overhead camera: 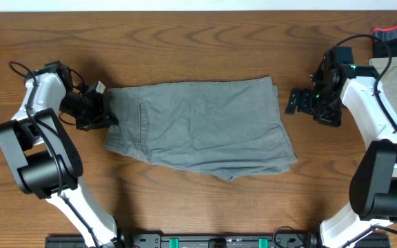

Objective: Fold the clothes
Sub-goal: 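Grasp the shorts' left edge with the left gripper and lift it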

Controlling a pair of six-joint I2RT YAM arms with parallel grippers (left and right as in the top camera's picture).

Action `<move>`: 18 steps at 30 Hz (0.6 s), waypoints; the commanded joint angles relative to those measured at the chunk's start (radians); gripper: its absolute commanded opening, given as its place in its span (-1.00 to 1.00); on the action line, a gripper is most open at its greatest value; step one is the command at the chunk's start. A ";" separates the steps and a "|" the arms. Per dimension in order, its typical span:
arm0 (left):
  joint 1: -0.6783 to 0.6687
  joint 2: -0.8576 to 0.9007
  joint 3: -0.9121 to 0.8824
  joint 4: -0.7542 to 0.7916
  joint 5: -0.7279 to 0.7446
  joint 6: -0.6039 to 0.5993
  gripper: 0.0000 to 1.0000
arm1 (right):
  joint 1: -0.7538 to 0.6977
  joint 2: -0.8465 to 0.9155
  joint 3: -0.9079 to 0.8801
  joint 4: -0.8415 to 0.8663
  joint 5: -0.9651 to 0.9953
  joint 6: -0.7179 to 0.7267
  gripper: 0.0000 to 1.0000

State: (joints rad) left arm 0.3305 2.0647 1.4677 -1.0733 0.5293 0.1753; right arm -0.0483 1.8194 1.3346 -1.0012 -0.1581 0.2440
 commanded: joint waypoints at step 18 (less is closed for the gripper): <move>-0.222 -0.349 0.106 -0.147 -0.025 -0.111 -0.88 | 0.006 0.000 -0.015 0.132 -0.003 0.014 0.99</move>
State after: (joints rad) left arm 0.1642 1.7393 1.5509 -1.2106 0.5049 0.0963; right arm -0.0456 1.8191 1.3308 -0.8730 -0.1581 0.2455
